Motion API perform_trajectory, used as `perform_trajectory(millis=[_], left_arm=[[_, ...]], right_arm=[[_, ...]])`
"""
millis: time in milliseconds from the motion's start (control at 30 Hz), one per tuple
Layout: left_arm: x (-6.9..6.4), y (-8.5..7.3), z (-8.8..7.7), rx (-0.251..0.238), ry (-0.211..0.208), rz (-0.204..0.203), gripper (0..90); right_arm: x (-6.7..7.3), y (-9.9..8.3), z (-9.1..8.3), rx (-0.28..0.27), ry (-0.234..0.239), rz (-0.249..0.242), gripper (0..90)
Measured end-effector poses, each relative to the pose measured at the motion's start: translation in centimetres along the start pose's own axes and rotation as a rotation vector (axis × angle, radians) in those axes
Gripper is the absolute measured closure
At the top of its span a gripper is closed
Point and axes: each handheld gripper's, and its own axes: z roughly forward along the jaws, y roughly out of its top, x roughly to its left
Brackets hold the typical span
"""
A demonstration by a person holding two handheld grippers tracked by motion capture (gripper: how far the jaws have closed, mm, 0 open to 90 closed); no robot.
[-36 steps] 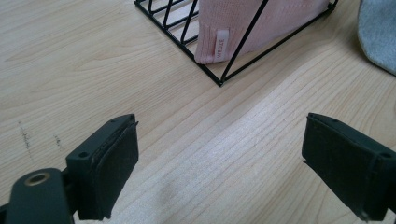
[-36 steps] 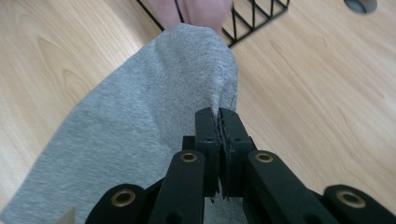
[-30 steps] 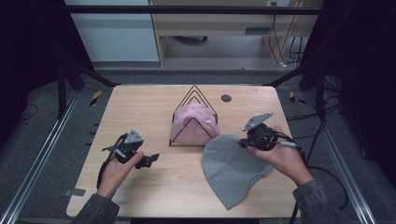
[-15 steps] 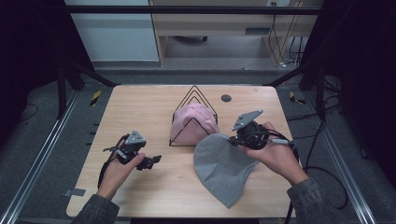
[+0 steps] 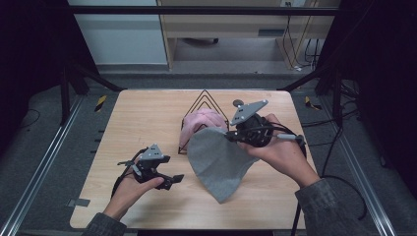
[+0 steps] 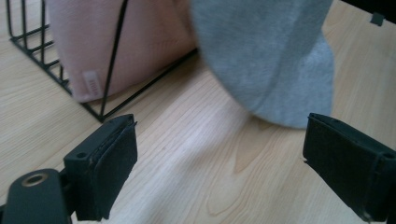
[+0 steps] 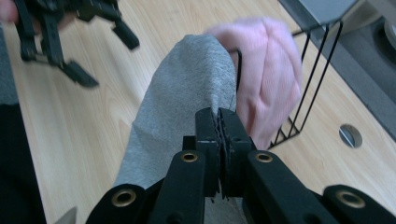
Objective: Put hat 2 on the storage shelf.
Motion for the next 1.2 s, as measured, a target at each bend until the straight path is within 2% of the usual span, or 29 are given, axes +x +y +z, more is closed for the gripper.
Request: perform_trajectory(millis=[267, 433, 600, 700, 867, 1200], left_arm=[[-0.2, 0.4, 0.9, -0.022, -0.017, -0.023, 10.5], [0.1, 0.9, 1.1, -0.056, -0.022, -0.046, 12.9], [0.8, 1.8, 2.1, -0.059, -0.036, -0.063, 17.3], [0.8, 2.5, 2.6, -0.063, -0.053, -0.051, 19.3], [0.8, 3.6, 2.8, -0.067, -0.040, -0.030, 19.1], [0.4, 4.0, 3.2, -0.061, -0.069, -0.010, 20.0]], right_arm=[[0.4, 2.3, -0.5, -0.026, -0.001, -0.024, 88.2], [0.3, 3.0, -0.8, -0.033, -0.005, -0.028, 88.2], [0.1, 3.3, -0.9, -0.037, -0.009, -0.024, 88.2], [0.0, 3.5, -1.0, -0.039, -0.011, -0.026, 88.2], [0.0, 3.9, -1.6, -0.044, -0.020, -0.033, 88.2], [0.3, 5.3, -3.1, -0.063, -0.032, -0.059, 88.2]])
